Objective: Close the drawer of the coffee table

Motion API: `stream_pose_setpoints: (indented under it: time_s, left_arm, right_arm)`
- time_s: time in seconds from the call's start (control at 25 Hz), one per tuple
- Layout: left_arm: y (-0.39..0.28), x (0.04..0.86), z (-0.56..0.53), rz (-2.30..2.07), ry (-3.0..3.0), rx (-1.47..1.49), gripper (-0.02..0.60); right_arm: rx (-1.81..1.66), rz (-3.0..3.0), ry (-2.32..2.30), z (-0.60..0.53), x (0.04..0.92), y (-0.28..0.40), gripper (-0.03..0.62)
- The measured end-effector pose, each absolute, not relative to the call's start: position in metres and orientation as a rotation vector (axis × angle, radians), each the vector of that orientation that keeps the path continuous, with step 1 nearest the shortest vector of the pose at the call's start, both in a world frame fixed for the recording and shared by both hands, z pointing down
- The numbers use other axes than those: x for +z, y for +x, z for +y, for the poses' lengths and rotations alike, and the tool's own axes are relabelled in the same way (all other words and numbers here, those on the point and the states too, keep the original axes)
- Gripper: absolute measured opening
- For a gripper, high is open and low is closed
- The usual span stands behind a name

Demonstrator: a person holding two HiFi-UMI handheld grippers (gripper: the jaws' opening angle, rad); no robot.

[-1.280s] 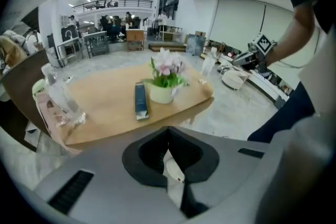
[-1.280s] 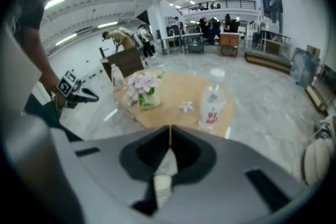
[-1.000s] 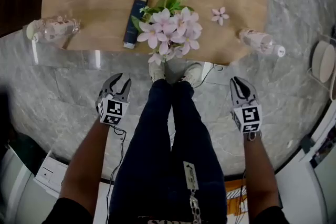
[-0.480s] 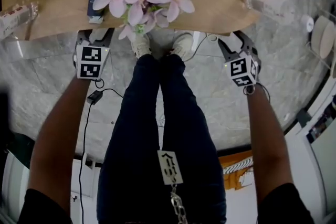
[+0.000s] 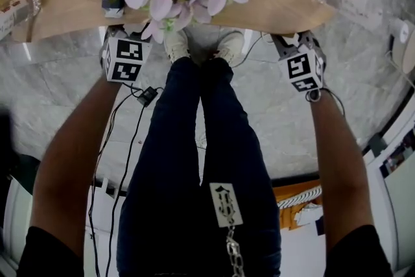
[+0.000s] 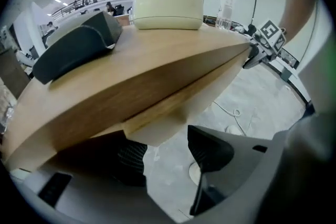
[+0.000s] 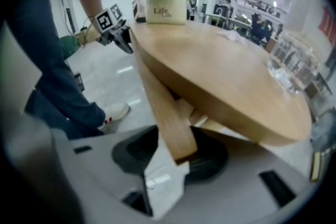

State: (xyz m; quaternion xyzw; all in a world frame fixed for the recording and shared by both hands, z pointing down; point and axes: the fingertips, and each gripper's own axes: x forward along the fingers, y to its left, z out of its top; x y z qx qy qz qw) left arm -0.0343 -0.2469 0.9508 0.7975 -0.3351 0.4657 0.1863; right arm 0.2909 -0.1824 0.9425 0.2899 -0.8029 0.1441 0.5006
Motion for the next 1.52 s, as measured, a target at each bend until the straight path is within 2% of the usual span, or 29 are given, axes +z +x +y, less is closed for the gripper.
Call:
stream_pose_setpoints:
  time_s: [0.48,1.52]
  left_arm:
    - [-0.043,0.95,-0.222,-0.867,2.257,1.527,0.194]
    - [-0.062,0.952,-0.132,-0.758,2.151,1.607,0.181]
  right_arm:
    - [0.33,-1.908,0.604,-0.159,0.943,0.291,0.144]
    - [0.354,-1.866,0.537,-0.067,0.947,0.272,0.133]
